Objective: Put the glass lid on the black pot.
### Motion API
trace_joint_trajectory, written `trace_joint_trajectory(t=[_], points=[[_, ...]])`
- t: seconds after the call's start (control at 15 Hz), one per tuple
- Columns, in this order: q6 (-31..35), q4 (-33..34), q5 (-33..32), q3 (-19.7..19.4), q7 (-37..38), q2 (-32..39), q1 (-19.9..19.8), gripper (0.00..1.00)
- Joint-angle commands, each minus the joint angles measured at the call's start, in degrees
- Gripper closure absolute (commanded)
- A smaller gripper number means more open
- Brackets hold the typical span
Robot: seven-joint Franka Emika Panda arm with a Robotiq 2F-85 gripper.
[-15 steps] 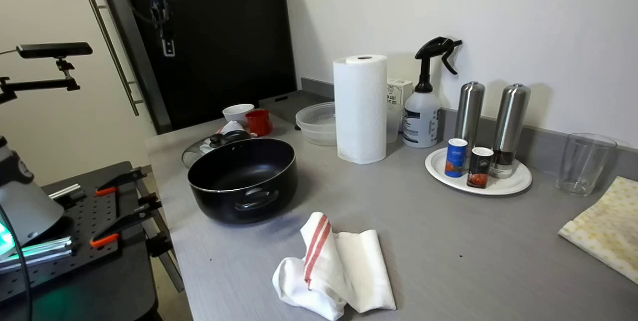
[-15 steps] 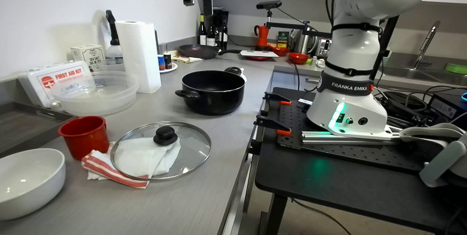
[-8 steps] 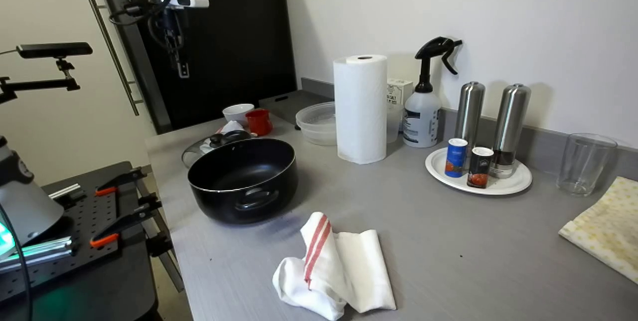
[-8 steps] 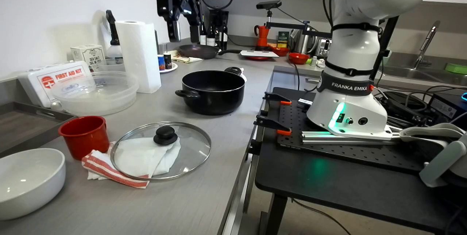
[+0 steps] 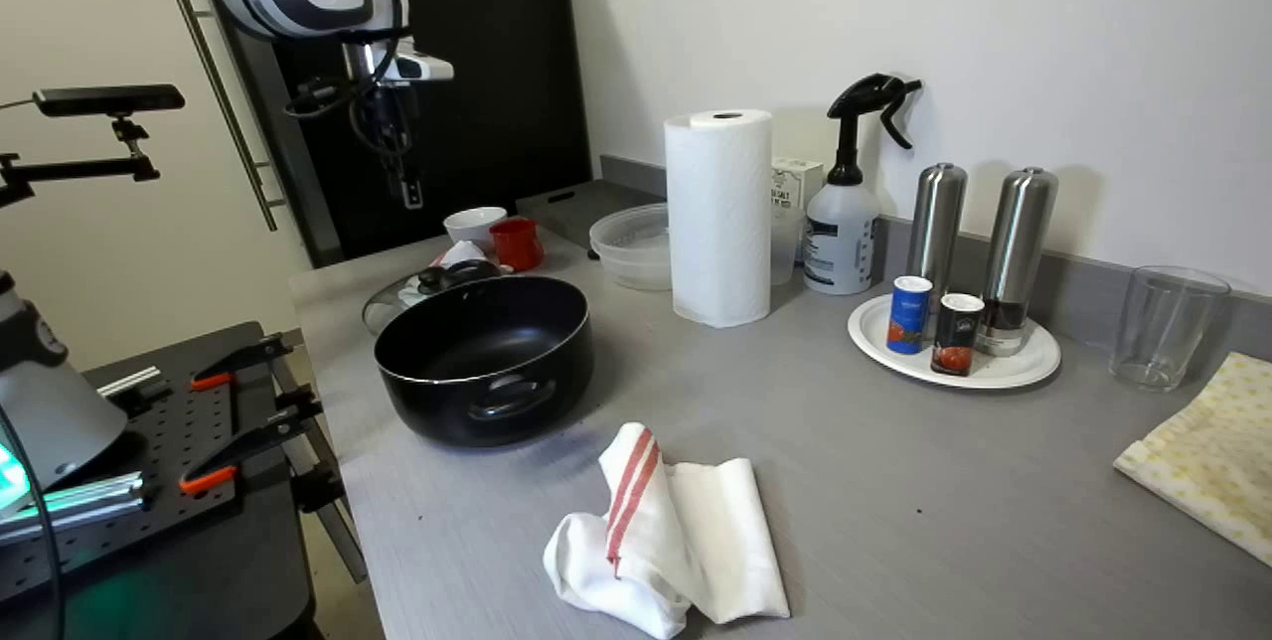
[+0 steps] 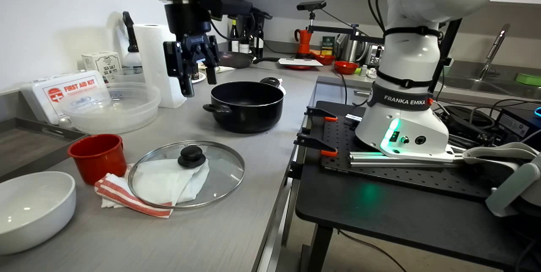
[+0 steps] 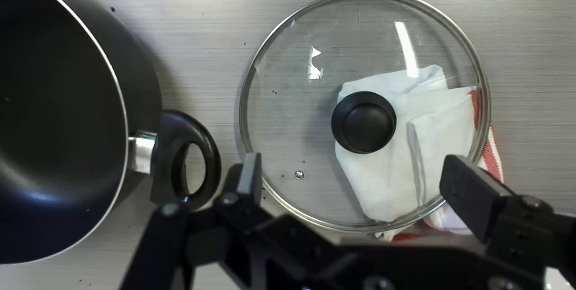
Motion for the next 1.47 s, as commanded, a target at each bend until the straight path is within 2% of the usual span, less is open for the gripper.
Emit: trace_joint_trajectory(t=[0.0, 0.4, 0.8, 1.4], points=[[1.4, 5.0, -3.6, -1.4, 3.9, 7.6, 2.3, 0.0], [1.6, 10.2, -2.5, -3.7, 3.4, 15.5, 4.9, 0.0], [2.0, 13.6, -0.2, -5.2, 1.6, 21.5, 4.9, 0.0], [2.5, 12.7, 2.3, -4.7, 0.9, 24.2, 6.1, 0.0]])
